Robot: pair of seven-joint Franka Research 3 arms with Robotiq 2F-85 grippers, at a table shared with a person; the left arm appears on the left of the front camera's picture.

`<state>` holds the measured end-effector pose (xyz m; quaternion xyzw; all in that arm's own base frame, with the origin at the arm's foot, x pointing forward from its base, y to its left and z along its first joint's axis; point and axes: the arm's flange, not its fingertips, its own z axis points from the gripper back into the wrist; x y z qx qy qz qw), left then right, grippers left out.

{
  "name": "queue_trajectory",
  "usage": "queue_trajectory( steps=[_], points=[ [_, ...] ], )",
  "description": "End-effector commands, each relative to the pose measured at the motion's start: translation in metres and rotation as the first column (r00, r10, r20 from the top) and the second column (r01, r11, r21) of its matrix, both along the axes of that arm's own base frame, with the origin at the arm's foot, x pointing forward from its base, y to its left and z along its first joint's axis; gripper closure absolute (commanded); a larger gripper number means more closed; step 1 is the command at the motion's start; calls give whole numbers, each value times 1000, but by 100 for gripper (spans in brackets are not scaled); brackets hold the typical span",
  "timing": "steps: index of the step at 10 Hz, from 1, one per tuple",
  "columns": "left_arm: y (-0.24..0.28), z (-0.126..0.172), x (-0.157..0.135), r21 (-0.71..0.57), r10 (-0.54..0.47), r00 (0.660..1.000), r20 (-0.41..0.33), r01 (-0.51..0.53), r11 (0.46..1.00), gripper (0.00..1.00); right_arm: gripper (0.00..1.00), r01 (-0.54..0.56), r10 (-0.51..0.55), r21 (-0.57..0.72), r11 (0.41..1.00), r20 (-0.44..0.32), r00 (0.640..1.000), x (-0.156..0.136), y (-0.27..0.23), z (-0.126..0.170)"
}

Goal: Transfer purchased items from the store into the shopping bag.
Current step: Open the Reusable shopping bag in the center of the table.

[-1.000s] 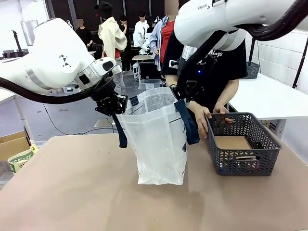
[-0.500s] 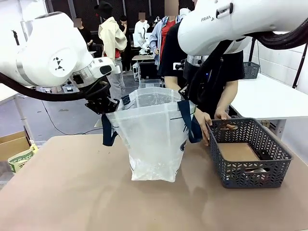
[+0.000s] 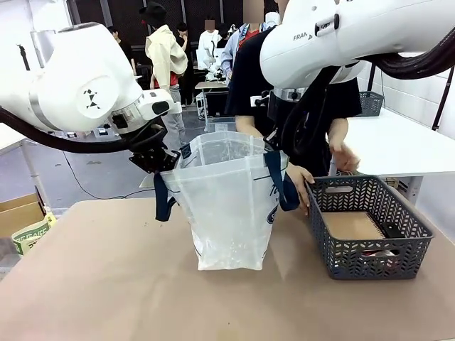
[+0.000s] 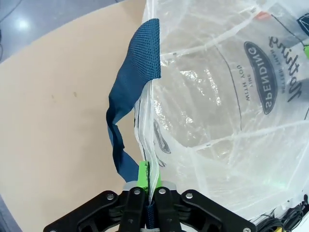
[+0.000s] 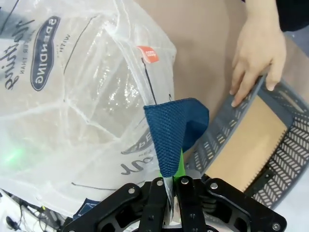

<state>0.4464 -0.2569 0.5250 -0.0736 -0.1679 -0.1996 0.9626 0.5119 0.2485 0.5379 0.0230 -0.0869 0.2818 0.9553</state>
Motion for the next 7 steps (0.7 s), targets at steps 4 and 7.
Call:
queue_trajectory(
  steps=[4,7],
  points=[
    [-5,-13,-16,2,-34,999,-21,34,999,100,100,-42,42,6,999,15,999,-15,-8,-18],
    [-9,-9,-8,-2,-16,1000,-21,16,1000,100,100,-21,21,-8,1000,4,1000,-9,-2,-11]
  ],
)
